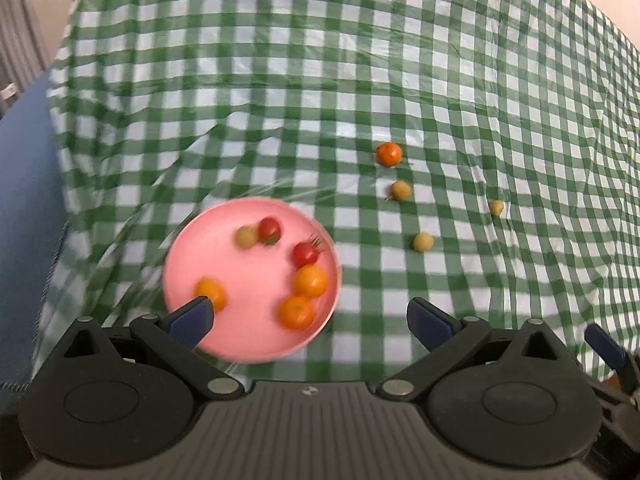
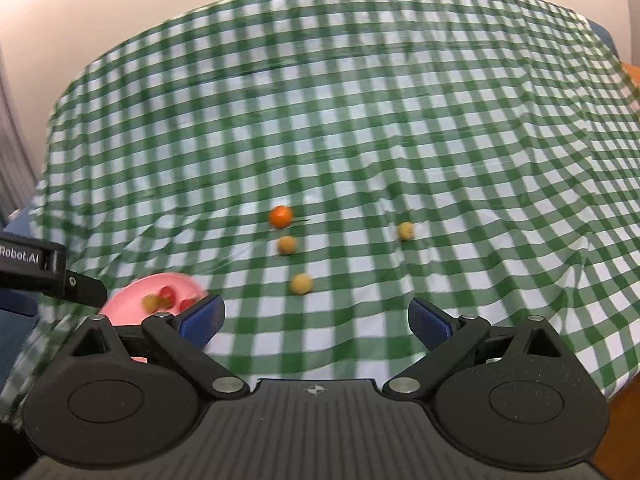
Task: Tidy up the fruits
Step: 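Grasp a small yellow fruit with the left tool while the right tool grasps another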
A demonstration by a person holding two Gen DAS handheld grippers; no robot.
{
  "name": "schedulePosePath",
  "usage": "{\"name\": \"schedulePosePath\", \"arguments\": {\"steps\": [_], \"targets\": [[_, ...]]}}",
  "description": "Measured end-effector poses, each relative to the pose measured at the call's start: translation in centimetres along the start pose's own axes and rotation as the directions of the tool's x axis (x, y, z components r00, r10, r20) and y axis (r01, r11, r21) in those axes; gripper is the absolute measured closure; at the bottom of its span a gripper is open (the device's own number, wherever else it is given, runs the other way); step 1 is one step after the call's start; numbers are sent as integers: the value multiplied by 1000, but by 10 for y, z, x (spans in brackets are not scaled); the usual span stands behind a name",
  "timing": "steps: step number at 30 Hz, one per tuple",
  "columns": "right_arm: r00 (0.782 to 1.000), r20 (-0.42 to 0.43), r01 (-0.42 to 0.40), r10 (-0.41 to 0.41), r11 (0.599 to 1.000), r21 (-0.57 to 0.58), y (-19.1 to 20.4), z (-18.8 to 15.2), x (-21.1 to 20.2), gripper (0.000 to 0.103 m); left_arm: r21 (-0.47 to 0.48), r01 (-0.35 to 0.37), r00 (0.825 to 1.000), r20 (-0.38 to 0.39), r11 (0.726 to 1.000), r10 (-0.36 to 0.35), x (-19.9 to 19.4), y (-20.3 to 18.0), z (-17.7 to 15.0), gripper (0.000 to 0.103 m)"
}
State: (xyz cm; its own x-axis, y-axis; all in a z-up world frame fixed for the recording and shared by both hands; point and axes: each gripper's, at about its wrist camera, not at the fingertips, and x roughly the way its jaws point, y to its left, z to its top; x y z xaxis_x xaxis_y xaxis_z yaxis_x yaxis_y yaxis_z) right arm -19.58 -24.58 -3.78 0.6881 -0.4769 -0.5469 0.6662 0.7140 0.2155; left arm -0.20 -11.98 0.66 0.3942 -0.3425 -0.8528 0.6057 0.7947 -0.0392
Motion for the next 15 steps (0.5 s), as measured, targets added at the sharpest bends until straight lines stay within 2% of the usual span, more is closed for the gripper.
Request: {"name": "schedulePosePath", "arguments": {"steps": [6, 9, 11, 15], "targets": [[997, -2, 72, -72, 997, 11, -44, 12, 57, 4, -1, 1, 1000, -19, 1000, -1, 67, -36, 52, 0], [993, -2, 116, -116, 993, 30, -65, 20, 100, 4, 4, 40, 999, 20, 999, -40, 106, -55, 73, 0], [988, 6, 154, -155, 987, 48, -75, 28, 134, 4, 39, 26, 999, 25, 999, -27, 135, -70, 84, 0], [975, 5, 220, -220, 975, 32, -87, 40, 204, 4, 80, 3, 999, -44, 997, 0, 197, -91, 102, 0]]}}
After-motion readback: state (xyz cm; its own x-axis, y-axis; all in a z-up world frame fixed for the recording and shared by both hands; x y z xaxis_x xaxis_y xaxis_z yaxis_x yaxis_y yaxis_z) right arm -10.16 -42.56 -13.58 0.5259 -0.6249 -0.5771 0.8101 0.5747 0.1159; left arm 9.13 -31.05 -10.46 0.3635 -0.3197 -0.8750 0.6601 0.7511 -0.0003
